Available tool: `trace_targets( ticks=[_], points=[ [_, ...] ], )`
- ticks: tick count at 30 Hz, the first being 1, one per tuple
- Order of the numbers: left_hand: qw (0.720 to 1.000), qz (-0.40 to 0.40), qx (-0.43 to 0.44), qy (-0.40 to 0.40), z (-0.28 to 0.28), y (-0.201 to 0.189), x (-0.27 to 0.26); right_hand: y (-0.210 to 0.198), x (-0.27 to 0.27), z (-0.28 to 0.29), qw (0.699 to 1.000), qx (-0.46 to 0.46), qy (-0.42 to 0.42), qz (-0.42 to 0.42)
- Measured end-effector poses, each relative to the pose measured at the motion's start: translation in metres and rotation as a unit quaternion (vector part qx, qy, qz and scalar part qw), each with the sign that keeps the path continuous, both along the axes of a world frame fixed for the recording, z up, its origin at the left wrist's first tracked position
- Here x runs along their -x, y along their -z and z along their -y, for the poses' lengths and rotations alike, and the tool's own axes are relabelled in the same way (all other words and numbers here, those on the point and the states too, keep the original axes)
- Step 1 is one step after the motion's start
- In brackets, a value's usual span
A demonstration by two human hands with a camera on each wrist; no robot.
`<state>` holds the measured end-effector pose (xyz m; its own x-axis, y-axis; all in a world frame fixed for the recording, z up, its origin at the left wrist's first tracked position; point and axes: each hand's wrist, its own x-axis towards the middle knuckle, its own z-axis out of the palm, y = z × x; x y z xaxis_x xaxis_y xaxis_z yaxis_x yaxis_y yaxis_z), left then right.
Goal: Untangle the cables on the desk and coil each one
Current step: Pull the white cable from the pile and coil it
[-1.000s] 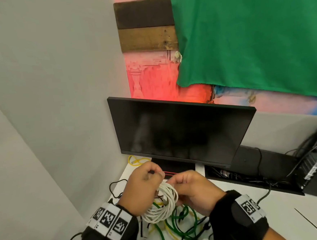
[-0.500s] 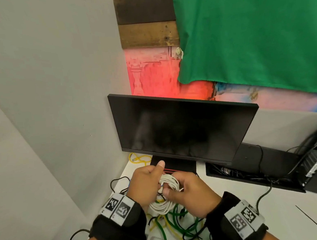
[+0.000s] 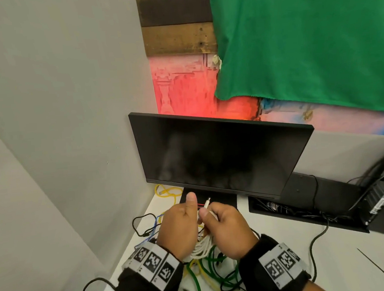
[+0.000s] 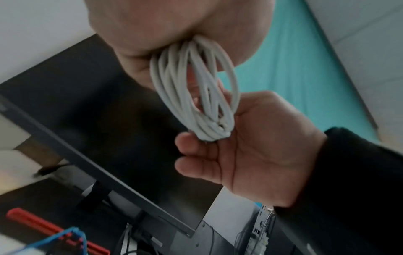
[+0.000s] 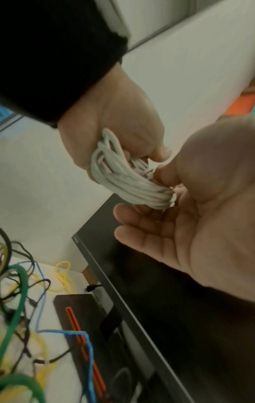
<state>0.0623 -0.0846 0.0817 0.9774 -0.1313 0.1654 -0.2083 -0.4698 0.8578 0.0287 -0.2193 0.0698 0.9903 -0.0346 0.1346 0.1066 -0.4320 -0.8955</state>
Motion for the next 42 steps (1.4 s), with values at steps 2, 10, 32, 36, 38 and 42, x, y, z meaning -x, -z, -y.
trace_targets(
  ticks=[2, 10, 32, 36, 38, 42],
  points=[
    [0.999, 0.037, -0.018, -0.018, 0.002, -0.001, 0.002, 0.002, -0.001, -0.005, 0.999, -0.028, 0.011, 0.010],
    [0.985, -0.065, 0.148, -0.069, 0.011, 0.000, 0.001, 0.002, -0.015, -0.020, 0.986, 0.014, 0.126, 0.105],
    [0.988, 0.002, -0.137, 0.078, 0.008, 0.014, -0.019, 0.017, -0.031, -0.015, 0.984, 0.100, 0.114, -0.092],
    [0.953, 0.137, -0.226, 0.150, -0.004, 0.024, -0.008, 0.021, -0.032, -0.010, 0.974, 0.053, 0.063, -0.212],
    [0.937, 0.176, -0.234, 0.191, -0.013, 0.029, -0.011, 0.022, -0.027, -0.011, 0.973, -0.005, 0.058, -0.223],
    [0.952, 0.181, -0.168, 0.180, -0.011, 0.034, -0.020, 0.026, -0.031, -0.014, 0.978, -0.037, 0.125, -0.160]
  ],
)
